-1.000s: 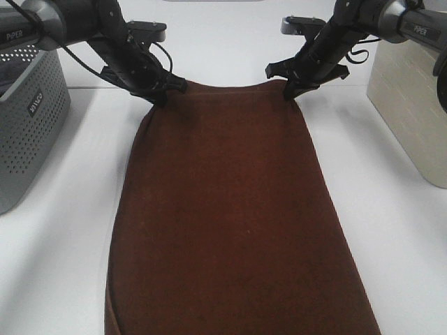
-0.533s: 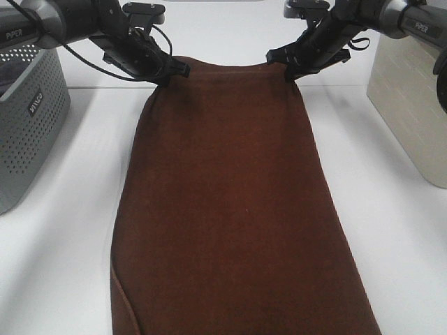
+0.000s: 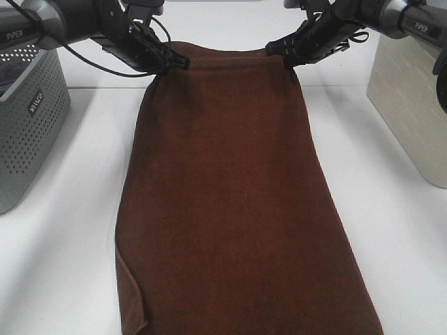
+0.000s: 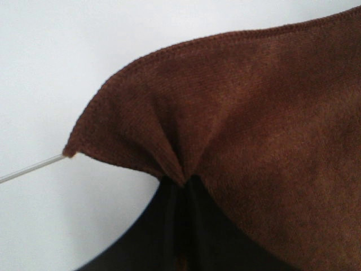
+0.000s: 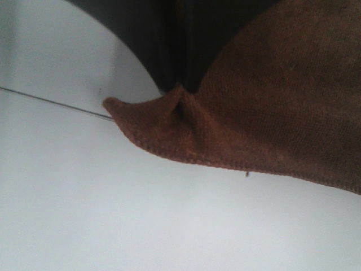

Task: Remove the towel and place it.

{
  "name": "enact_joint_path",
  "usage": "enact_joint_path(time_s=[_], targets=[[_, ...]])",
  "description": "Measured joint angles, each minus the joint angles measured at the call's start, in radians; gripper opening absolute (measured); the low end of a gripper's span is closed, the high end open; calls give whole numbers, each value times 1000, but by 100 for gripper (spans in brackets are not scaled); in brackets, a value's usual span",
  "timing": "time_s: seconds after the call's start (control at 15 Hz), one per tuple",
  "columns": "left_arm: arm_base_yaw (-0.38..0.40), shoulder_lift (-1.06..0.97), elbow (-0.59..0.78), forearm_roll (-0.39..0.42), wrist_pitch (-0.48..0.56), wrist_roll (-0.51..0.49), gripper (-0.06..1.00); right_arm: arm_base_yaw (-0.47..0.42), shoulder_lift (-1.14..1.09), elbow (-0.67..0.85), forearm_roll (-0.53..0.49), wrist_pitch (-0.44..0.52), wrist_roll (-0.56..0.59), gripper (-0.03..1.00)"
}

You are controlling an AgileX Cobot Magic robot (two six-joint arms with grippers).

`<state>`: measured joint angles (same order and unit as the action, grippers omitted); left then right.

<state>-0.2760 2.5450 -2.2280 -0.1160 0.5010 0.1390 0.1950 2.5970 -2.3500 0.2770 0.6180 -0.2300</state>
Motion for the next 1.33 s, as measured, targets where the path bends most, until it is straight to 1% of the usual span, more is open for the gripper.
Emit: enact_joint_path(time_s=[0.33, 0.6, 0.87, 1.13, 1.27, 1.33], targets=[[0, 13, 0, 6, -25, 0, 0, 0, 2, 0, 6, -45, -3, 2], [0, 40, -2, 7, -38, 0, 0, 0, 28, 0, 19, -57, -3, 2], [0, 59, -2, 7, -102, 0, 0, 0, 75, 0, 25, -75, -3, 2], [0, 95, -2, 7, -137, 0, 0, 0, 94, 0, 33, -85, -3, 2], [0, 105, -2, 7, -146, 0, 0, 0, 94, 0, 35, -100, -3, 3], [0, 107, -2, 7, -149, 0, 0, 0, 94, 0, 36, -102, -3, 5]])
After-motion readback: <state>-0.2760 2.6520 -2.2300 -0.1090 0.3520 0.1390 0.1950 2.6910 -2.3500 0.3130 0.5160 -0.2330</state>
